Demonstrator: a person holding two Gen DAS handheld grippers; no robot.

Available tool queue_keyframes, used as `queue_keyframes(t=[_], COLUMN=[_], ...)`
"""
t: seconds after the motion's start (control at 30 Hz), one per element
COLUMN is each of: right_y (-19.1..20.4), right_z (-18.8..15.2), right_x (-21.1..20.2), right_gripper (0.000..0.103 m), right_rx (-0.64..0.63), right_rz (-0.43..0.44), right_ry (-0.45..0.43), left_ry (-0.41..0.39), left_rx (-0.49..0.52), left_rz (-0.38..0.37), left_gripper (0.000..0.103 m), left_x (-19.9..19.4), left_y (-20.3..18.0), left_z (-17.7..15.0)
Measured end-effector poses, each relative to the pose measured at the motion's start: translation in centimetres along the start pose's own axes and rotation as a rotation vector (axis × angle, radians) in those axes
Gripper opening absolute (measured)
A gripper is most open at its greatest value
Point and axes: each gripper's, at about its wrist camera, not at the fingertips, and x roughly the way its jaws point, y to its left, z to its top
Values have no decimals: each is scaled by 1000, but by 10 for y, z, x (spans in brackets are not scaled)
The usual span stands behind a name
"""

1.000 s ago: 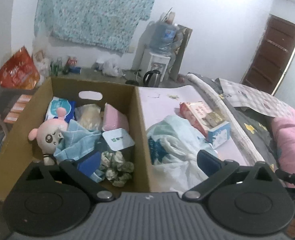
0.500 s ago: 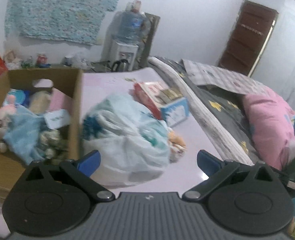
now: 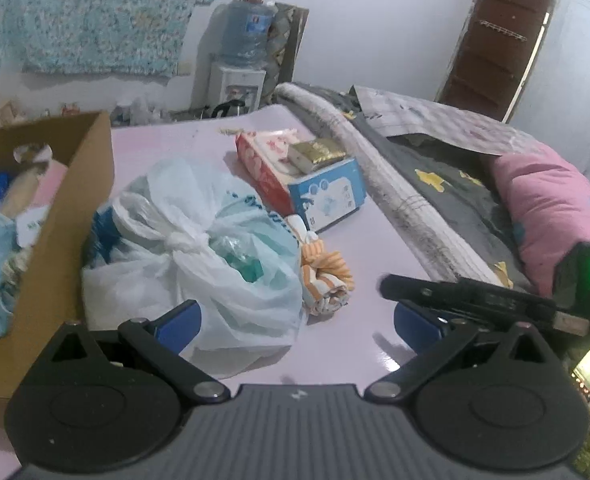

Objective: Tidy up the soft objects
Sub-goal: 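Grasp the orange-striped cloth with the right tool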

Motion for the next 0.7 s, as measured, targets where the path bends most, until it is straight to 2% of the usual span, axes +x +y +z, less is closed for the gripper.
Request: queue_keyframes(t=[0.1, 0.2, 0.27, 0.33, 0.37, 0.4, 0.43, 0.7], right_y=[4, 5, 4, 2, 0, -2, -4, -22], right_z=[11, 23, 29, 31, 32, 31, 30, 12], right_x=[23, 46, 60, 71, 77, 81, 84, 55], right_gripper=[88, 78, 66, 45, 41, 32, 27, 24], right_rx=[-59, -109, -127, -129, -120, -111, -104, 14], right_rz=[-32, -53, -61, -52, -50, -49, -57, -28], right_ry=[25, 51, 75, 105, 121, 138, 150, 160], left_ry=[-4, -20, -28, -39, -42, -43, -42, -22], left_rx=[-5, -19, -34, -36, -36, -38, -41, -59], left_rz=[-31, -47, -41, -40, -36, -31, -26, -29], left_gripper=[103, 103, 103, 103, 103, 103, 103, 103], left_x=[12, 19, 22, 22, 22, 22, 23, 17], left_y=[2, 7, 10, 13, 14, 15, 16, 22], left_z=[-3, -4, -3, -3, -3, -3, -3, -9])
